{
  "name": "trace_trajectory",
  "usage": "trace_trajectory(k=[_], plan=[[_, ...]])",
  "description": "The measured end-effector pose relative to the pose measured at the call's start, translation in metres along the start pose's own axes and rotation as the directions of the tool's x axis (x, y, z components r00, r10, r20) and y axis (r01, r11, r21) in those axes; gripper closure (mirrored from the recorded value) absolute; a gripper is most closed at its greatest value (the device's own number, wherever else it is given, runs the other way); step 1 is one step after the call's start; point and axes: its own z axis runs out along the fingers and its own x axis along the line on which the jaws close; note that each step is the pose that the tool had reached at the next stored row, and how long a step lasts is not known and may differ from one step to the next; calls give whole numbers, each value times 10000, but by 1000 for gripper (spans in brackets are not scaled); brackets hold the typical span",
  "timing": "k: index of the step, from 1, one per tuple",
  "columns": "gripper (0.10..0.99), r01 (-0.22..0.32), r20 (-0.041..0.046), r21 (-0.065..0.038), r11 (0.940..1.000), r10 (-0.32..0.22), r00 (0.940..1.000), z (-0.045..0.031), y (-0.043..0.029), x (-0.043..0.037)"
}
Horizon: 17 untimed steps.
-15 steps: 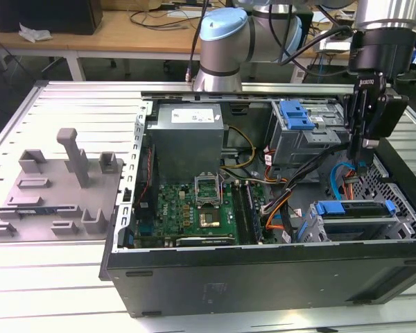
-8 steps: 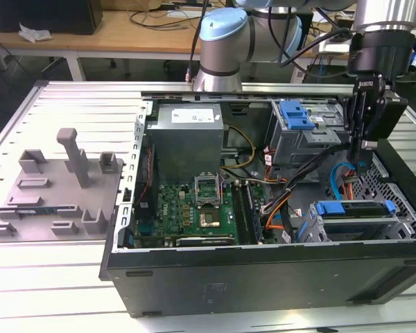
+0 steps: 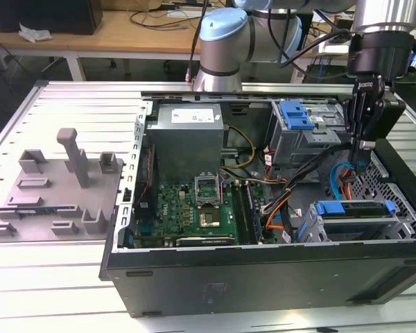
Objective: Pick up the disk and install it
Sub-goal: 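Insert the first disk wire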
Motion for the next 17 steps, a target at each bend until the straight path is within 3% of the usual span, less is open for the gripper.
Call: trace_trajectory(k=[7,13,17], plan=[[918,2,-8,1,10000,-2,10000,7,-2,7],[918,6,110,-16,10000,-6,9999,39,-21,113],[918,6,130,-20,10000,-6,9999,28,-68,200]])
